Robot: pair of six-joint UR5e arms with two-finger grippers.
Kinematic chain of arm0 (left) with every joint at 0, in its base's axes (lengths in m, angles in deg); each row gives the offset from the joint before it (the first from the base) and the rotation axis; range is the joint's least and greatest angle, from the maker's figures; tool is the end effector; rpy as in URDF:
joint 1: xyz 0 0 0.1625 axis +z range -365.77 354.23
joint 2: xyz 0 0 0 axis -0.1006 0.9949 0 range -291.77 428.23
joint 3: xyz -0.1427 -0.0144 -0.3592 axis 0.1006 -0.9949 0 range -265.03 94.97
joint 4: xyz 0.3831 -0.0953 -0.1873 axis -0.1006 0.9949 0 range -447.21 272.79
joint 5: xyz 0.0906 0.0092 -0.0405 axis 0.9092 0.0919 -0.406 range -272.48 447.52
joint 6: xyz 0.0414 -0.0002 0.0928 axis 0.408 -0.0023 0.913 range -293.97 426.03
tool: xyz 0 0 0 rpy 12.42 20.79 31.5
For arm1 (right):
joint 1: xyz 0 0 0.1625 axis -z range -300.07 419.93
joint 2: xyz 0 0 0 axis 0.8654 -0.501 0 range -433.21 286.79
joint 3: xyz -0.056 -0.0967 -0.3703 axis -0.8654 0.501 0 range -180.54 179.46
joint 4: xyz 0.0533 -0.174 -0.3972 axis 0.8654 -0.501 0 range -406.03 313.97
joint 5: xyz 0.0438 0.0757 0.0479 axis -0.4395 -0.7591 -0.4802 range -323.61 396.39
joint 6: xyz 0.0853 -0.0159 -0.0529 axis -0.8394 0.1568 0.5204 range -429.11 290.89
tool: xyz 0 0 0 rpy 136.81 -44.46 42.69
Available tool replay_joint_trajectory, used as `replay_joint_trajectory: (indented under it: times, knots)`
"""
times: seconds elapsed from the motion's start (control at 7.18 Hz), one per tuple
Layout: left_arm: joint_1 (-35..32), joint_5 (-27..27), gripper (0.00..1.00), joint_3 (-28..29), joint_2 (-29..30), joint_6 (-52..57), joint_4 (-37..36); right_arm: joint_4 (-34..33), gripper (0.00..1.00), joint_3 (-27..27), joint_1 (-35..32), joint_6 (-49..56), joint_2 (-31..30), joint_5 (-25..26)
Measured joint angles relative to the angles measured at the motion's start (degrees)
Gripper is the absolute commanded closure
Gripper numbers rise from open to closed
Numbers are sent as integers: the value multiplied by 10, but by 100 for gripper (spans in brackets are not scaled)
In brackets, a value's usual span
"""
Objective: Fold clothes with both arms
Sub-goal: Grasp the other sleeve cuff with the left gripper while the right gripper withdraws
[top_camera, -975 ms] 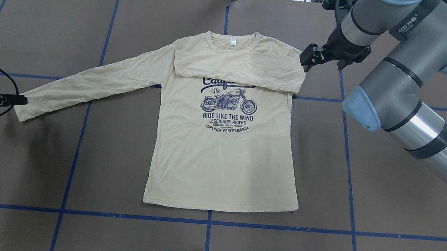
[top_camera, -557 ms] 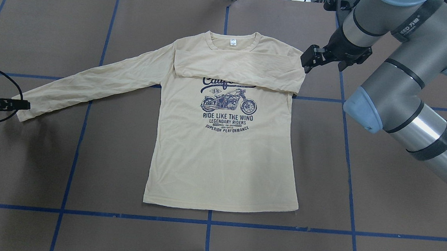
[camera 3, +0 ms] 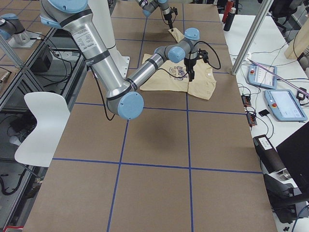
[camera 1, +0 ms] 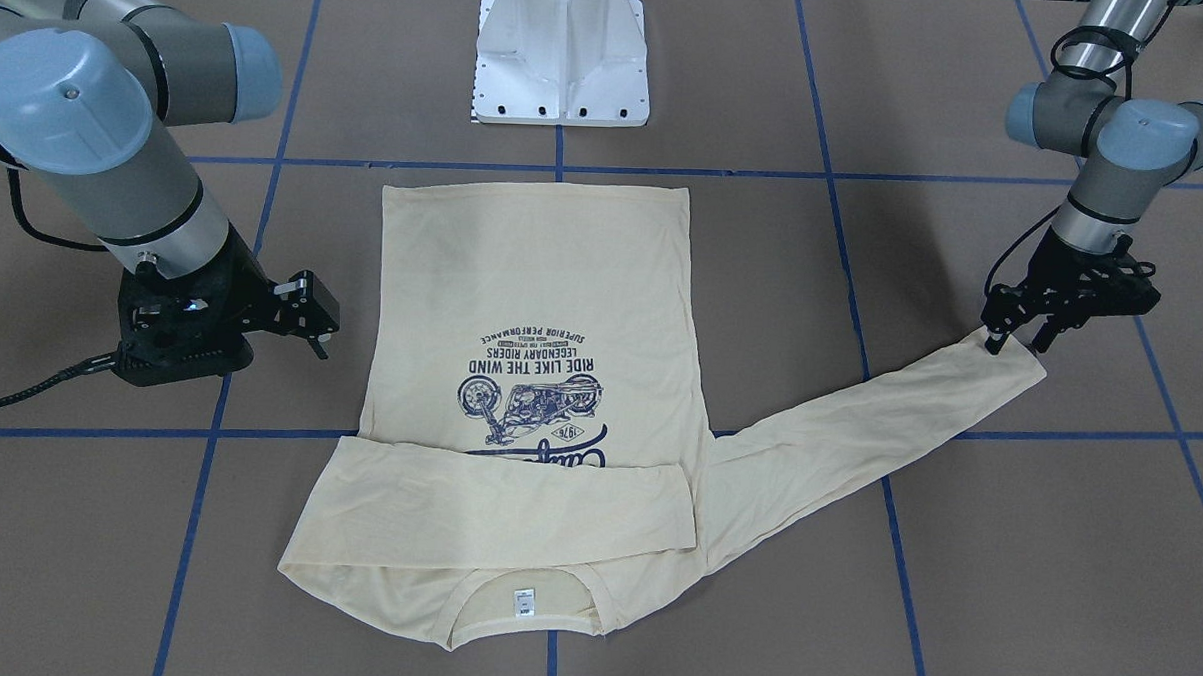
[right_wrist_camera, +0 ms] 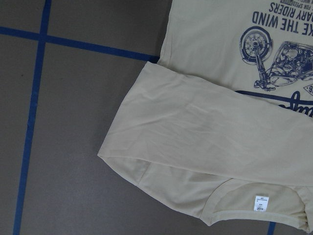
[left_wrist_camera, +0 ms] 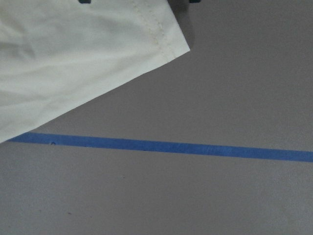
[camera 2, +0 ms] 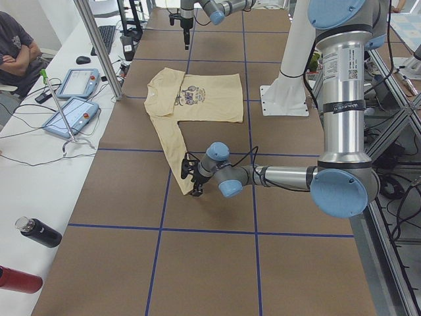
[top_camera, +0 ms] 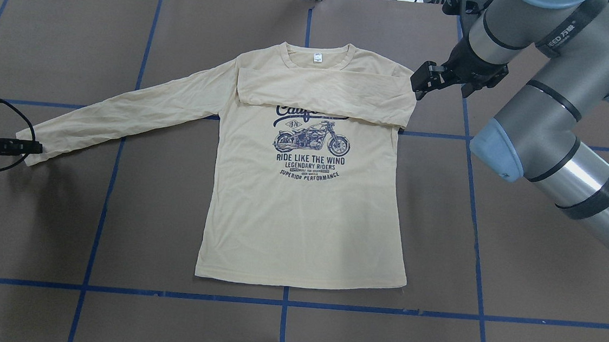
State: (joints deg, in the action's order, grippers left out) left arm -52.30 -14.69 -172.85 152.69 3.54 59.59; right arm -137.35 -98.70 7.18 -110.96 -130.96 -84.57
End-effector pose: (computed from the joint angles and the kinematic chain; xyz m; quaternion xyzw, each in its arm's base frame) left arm 0.2734 -0.4508 0.5930 0.1714 0.3880 -0.1059 0.8994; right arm -0.3323 -0.5708 0.2246 0.0884 -0.3992 -0.0527 0.9111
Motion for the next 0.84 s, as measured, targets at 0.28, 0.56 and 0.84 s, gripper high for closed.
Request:
replay_joint_trajectory:
  times: [0.28,0.56,0.84]
  knots:
    - [0,-1,86,-2,0,0,0,0,0,0,-2,0,0,-1]
    - [0,-3,100,-6,0,0,-1,0,0,0,-2,0,0,-1]
    - [-1,-4,100,-18,-2,1,-6,0,0,0,-3,0,-1,-1]
